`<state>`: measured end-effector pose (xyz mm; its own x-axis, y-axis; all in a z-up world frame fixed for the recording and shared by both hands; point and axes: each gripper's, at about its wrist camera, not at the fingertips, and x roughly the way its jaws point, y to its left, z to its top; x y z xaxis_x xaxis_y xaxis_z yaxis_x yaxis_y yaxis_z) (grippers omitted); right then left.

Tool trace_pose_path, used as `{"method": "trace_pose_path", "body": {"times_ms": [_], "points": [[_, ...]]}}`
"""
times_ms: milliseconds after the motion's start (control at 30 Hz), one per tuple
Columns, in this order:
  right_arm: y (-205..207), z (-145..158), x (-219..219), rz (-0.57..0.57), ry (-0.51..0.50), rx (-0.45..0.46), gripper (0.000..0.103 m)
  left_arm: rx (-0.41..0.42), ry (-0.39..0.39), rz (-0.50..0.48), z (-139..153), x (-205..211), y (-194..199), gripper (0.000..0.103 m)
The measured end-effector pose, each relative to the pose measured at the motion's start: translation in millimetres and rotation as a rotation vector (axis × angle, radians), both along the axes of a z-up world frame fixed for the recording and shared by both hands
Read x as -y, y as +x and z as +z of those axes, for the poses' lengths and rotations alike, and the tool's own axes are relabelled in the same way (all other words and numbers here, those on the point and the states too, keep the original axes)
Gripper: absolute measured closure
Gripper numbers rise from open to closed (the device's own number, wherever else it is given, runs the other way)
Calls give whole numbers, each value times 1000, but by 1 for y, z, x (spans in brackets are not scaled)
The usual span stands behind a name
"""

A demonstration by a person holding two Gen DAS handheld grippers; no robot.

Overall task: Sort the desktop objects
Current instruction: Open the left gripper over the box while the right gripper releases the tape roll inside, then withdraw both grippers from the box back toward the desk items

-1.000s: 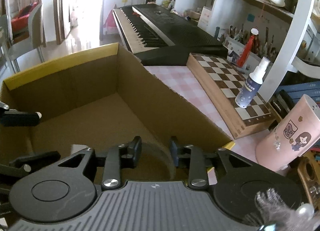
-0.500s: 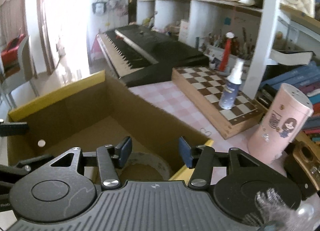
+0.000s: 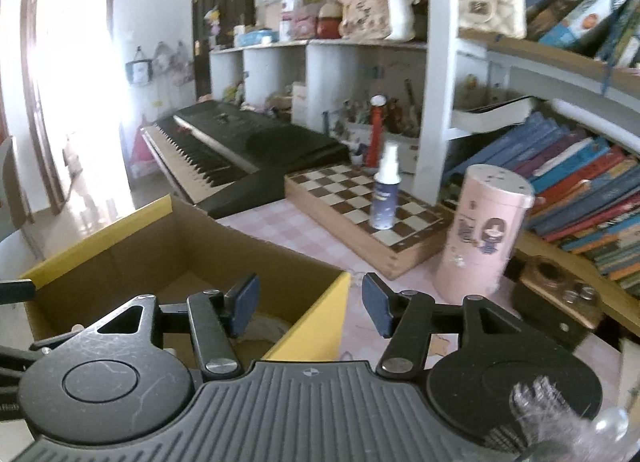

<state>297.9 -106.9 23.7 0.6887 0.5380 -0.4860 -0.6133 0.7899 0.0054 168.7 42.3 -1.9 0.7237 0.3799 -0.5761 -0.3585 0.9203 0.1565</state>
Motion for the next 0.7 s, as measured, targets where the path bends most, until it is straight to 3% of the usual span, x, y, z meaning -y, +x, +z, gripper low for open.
{"method": "trace_pose_path", "body": {"times_ms": [200,700], "points": [[-24,8,20,-81,16,33,47,35,-7,-19,4,0,-14,24],[-91,3,64,-321,64,19,46,84,-35,-44,11,-9,-56,24]]}}
